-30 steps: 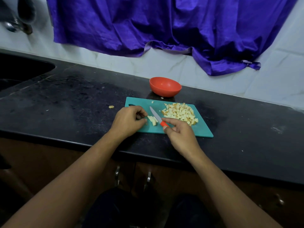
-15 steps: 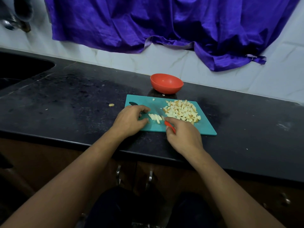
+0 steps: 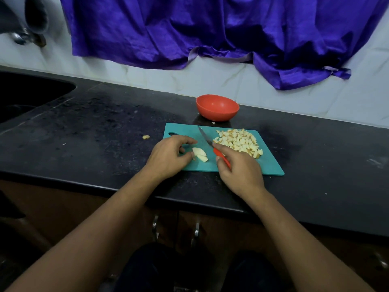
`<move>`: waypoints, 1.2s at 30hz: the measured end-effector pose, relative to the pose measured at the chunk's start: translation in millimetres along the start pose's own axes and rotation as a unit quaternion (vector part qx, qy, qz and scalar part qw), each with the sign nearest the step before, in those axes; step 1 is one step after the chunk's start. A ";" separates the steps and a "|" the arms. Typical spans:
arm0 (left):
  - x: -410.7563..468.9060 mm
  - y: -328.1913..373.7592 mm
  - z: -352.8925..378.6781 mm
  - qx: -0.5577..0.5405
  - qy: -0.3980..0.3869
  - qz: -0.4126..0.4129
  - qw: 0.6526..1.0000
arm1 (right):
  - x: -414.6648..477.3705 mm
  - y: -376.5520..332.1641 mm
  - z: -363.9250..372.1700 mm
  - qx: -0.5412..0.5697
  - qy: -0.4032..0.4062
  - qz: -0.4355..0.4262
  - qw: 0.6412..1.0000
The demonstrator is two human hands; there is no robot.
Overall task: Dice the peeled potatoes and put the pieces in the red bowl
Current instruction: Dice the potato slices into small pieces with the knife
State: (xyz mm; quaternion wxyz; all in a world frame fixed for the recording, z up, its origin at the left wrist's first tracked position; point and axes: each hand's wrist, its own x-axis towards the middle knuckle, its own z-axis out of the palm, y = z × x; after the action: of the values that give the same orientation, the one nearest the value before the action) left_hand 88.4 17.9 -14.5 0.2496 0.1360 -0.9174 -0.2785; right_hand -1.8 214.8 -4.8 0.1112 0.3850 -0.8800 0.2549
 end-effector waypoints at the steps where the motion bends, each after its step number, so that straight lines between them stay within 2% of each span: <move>1: 1.2 -0.1 0.8 0.000 -0.009 0.012 1.000 | -2.0 2.5 1.2 0.015 0.015 0.004 1.000; 6: 11.6 1.9 1.7 0.039 -0.071 0.100 0.992 | 1.5 7.4 2.9 0.061 0.064 0.041 0.995; 17: 30.4 16.6 -8.9 0.107 -0.156 0.091 0.978 | 1.5 8.2 2.7 0.050 0.051 0.037 0.997; 27: 43.3 20.0 -23.6 0.043 -0.168 0.136 0.975 | 1.5 9.0 3.3 0.052 0.056 0.034 0.996; 36: 73.5 1.7 -26.5 0.068 -0.243 0.094 0.963 | 3.0 8.9 3.2 0.045 0.051 0.035 0.997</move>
State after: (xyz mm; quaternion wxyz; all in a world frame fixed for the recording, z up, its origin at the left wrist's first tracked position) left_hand 40.8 -21.0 33.6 0.0344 -0.0061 -0.9759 -0.2152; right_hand -10.3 216.4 -9.6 0.1300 0.3450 -0.8737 0.3174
